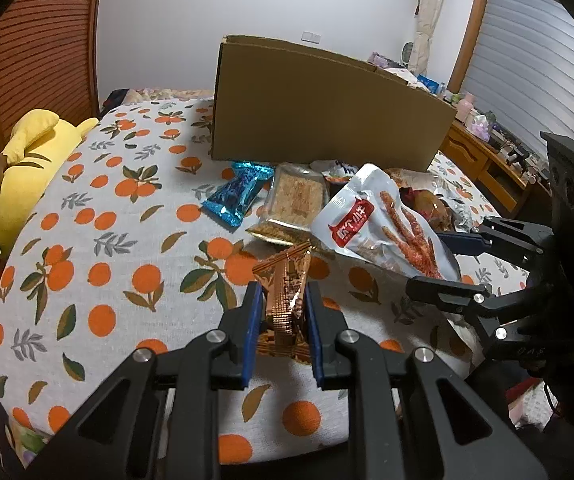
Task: Organize snacks
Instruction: 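Carry both snacks over the box and open both tools to drop them inside, then grasp the clear sesame bar packet with the left tool while the right tool grasps the silver foil pouch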
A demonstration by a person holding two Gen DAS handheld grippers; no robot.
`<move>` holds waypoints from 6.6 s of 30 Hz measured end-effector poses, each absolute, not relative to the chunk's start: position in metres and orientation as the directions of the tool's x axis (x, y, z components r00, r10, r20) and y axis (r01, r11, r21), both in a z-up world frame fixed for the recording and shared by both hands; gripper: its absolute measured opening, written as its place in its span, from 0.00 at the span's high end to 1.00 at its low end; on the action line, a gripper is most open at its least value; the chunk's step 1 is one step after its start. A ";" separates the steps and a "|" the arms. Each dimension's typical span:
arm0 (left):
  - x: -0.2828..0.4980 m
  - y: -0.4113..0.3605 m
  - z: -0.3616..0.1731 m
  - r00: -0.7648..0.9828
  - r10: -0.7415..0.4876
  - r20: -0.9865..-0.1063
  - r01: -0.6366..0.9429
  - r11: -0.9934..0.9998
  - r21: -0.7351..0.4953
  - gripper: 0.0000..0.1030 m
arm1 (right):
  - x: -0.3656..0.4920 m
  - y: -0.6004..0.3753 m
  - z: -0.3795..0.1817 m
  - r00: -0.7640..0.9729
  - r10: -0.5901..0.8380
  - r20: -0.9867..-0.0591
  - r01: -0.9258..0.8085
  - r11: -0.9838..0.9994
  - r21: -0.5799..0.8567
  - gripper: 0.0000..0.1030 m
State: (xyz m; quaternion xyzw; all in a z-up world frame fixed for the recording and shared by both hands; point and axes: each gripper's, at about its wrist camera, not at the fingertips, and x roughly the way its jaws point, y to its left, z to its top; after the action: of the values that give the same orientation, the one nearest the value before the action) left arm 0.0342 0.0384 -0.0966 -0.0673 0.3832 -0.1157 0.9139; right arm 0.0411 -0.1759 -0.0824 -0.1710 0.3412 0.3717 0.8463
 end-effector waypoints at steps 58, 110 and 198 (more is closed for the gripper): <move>0.191 -0.020 0.044 0.802 -0.254 -0.540 0.279 0.960 -0.037 0.81 | 0.190 -0.218 0.053 0.740 0.402 -0.540 -0.539 0.834 -0.118 0.47; 0.154 -0.024 0.020 0.760 -0.362 -0.541 0.365 0.925 -0.106 0.31 | 0.160 -0.270 0.036 0.690 0.470 -0.551 -0.559 0.829 0.006 0.27; 0.126 0.004 -0.103 0.667 -0.294 -0.684 0.271 0.952 -0.145 0.56 | 0.111 -0.317 -0.100 0.616 0.212 -0.758 -0.349 0.937 -0.022 0.35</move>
State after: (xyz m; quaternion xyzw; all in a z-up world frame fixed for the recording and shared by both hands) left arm 0.1264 0.0043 -0.1031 -0.0156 0.3774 -0.1547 0.9129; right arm 0.1113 -0.3168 -0.1003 -0.0838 0.4089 0.1569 0.8951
